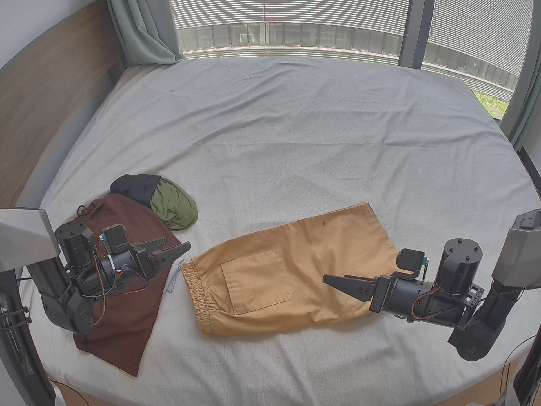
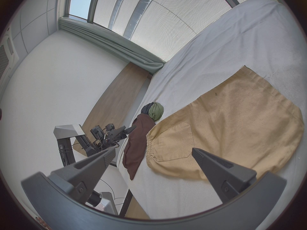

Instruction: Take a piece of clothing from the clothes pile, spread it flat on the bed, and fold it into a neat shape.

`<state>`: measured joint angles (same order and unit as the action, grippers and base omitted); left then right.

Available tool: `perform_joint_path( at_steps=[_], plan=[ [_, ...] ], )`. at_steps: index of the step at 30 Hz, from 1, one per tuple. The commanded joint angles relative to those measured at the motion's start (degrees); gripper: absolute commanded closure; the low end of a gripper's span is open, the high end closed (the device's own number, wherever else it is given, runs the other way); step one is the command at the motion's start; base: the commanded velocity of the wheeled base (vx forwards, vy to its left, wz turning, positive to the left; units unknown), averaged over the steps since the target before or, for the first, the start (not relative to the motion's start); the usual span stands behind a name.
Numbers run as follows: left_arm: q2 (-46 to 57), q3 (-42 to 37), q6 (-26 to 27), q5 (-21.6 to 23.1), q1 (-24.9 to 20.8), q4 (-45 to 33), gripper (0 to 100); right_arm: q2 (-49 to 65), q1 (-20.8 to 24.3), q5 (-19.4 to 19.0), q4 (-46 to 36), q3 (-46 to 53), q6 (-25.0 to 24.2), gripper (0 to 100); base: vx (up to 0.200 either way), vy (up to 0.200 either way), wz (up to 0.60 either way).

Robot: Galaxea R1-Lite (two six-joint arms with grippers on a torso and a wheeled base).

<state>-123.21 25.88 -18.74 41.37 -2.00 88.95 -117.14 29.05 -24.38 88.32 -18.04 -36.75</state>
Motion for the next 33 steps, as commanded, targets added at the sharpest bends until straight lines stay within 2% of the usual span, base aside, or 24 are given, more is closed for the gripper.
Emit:
perform_joint_path(
  at_steps=[1,19,33],
  plan=[
    [0.0,-0.7,0.0,0.1,0.0,0.1,0,0.6,-0.1,0.0,0.0,-0.2,0.0,0,0.0,0.0,0.0],
    [-0.5,-3.7,-0.2,0.8,-0.5,0.0,0,0.3,-0.7,0.3,0.0,0.3,0.2,0,0.0,0.0,0.0],
    [-5.5,-4.4,-0.2,0.8,-1.1,0.0,0,-0.3,-0.7,0.4,0.0,0.3,0.2,0,0.0,0.0,0.0]
  ],
)
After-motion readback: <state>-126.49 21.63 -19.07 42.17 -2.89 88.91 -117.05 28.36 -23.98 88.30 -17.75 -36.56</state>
